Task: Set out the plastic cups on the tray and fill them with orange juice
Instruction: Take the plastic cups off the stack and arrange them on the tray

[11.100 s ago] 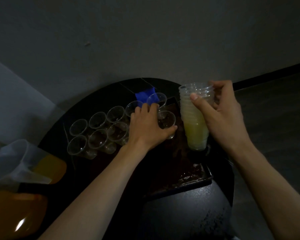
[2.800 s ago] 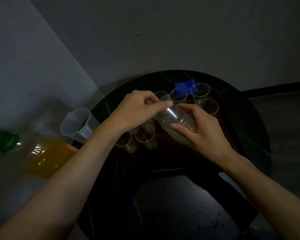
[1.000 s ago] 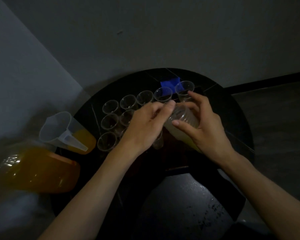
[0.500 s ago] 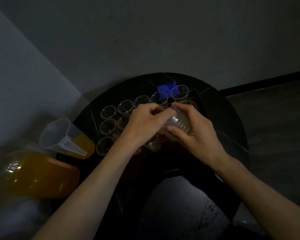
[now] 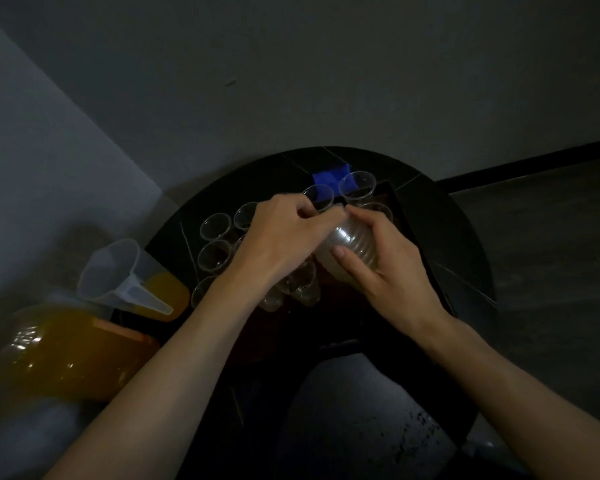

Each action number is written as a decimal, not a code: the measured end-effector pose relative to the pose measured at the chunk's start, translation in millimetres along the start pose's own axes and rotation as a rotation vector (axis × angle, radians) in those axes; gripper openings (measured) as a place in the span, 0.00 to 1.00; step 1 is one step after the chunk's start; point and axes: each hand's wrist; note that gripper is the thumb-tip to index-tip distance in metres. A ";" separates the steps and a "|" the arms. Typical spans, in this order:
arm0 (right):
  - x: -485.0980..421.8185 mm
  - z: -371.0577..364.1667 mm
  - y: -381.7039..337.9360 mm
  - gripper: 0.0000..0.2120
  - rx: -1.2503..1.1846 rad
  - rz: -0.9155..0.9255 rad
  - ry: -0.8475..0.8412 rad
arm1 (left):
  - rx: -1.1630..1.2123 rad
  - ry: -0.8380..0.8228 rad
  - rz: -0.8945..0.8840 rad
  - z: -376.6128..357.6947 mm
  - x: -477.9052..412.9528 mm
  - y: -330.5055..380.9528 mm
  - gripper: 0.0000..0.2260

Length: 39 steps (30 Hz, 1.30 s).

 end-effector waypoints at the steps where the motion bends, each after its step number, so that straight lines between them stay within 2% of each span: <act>1: -0.3 0.6 0.8 0.29 0.002 -0.002 0.007 | 0.015 0.008 0.005 3.2 -1.1 1.2 0.15; 8: -1.1 3.6 4.4 0.27 -0.008 0.013 0.013 | 0.071 0.040 -0.014 18.9 -2.4 5.0 0.14; 15: -2.0 5.3 2.2 0.32 -0.030 0.035 0.007 | 0.069 -0.032 -0.026 8.5 -1.4 3.6 0.13; 23: -2.8 8.3 4.0 0.27 -0.041 0.037 0.036 | 0.011 0.006 -0.050 3.9 -3.3 4.9 0.11; 39: -1.3 12.9 6.7 0.27 0.080 0.089 0.016 | -0.083 0.053 -0.043 -2.8 -3.0 12.8 0.13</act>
Point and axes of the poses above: each hand's wrist, its own x-axis away from the middle knuckle, its own z-axis out of the back of the hand, y = z × x, and after that the axes turned 7 degrees about -z, right-handed
